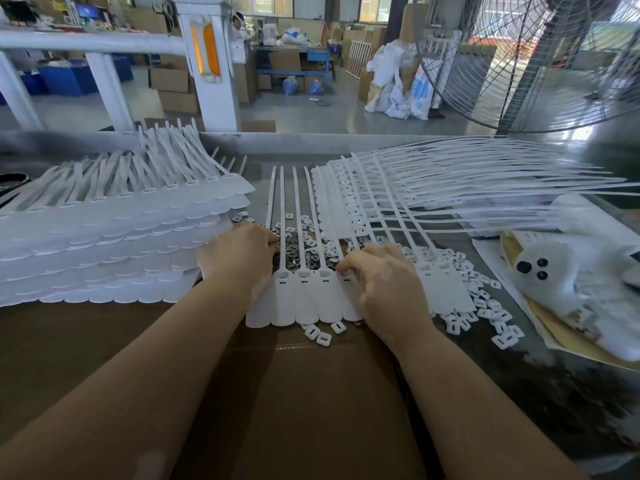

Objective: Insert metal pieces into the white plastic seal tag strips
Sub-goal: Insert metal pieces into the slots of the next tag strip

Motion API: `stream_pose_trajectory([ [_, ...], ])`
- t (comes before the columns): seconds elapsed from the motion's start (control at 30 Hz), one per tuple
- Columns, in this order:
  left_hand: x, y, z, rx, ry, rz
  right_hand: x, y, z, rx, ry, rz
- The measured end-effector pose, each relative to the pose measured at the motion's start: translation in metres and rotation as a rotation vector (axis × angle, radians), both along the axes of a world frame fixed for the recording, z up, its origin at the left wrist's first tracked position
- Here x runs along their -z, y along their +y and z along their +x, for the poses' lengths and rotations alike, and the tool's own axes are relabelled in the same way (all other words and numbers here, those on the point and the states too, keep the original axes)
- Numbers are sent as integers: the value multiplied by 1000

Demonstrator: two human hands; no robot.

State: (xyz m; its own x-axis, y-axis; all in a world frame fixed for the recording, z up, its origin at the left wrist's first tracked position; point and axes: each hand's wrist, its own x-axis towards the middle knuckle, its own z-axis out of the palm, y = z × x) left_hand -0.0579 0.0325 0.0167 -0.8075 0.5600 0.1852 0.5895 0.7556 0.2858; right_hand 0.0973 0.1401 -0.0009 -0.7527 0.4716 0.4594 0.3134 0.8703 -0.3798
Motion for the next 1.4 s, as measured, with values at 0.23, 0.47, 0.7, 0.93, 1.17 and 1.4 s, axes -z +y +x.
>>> stream_pose_trajectory([
  [0.23, -1, 2, 2, -30, -2, 28, 1, 0, 1, 5, 10, -5],
  [0.47, 2, 0, 4, -41, 0, 122, 0, 0, 0, -7, -2, -18],
  [0.7, -3, 4, 4, -14, -85, 315, 0, 0, -1, 0, 1, -14],
  [0.93, -3, 18, 5, 126, -67, 150, 0, 0, -1, -4, -2, -11],
  [1.17, -3, 20, 5, 119, -110, 125, -1, 1, 0, -9, -15, -15],
  [1.4, -7, 19, 8, 113, -92, 127, 0, 0, 0, -1, -23, -9],
])
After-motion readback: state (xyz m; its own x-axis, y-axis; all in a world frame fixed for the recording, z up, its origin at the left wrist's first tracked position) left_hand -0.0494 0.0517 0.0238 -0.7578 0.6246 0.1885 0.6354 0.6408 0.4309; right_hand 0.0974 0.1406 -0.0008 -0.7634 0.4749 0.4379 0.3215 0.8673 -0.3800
